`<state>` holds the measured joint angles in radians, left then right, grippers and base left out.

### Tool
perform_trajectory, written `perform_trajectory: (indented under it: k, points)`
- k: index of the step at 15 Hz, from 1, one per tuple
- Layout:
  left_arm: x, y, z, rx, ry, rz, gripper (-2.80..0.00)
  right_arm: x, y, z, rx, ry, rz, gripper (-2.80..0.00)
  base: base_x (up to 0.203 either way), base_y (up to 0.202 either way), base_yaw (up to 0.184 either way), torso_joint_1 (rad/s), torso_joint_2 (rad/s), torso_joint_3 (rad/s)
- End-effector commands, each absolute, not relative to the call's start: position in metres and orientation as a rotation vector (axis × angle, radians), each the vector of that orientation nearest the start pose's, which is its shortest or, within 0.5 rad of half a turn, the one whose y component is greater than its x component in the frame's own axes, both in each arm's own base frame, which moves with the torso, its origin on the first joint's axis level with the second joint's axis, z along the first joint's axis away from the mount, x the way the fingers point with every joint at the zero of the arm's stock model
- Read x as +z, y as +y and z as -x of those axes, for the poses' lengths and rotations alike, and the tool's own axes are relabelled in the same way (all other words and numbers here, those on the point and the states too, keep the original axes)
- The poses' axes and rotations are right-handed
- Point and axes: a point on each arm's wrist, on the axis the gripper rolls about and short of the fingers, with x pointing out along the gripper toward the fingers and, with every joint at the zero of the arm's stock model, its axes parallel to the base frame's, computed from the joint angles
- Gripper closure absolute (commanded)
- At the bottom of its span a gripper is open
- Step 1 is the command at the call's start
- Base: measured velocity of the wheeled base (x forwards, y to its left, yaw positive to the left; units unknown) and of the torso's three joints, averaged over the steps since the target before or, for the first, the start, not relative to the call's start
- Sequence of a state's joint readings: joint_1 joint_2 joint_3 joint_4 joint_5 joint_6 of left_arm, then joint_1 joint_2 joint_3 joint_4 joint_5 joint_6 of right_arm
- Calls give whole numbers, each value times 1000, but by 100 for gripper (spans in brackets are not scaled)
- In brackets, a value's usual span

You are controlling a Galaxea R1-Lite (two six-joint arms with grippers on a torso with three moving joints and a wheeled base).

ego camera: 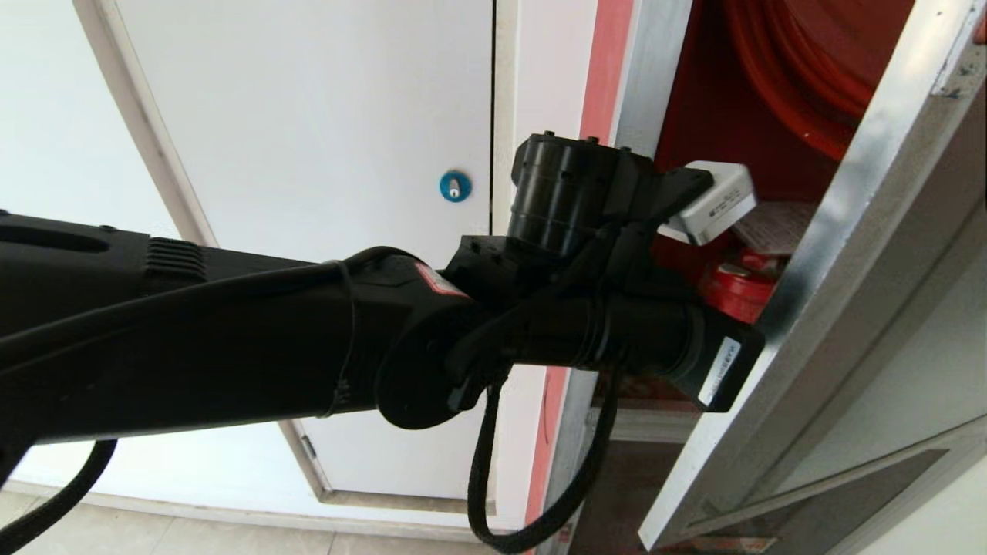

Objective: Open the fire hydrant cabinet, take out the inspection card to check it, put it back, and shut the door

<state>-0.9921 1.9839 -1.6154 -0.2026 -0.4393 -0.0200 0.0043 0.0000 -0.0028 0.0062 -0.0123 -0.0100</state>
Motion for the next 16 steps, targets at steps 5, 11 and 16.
perform_trajectory:
  k: [5, 11, 16]
  points:
    - [271, -362, -177, -1472, 139, -85, 0, 76, 0, 23, -8, 5, 11, 0, 0, 0, 0, 0, 0, 0]
    - [274, -374, -144, -1560, 136, -92, 0, 76, 0, 23, -8, 5, 11, 0, 0, 0, 0, 0, 0, 0]
    - [274, -381, -125, -1599, 134, -97, 0, 76, 0, 23, -8, 5, 11, 0, 0, 0, 0, 0, 0, 0]
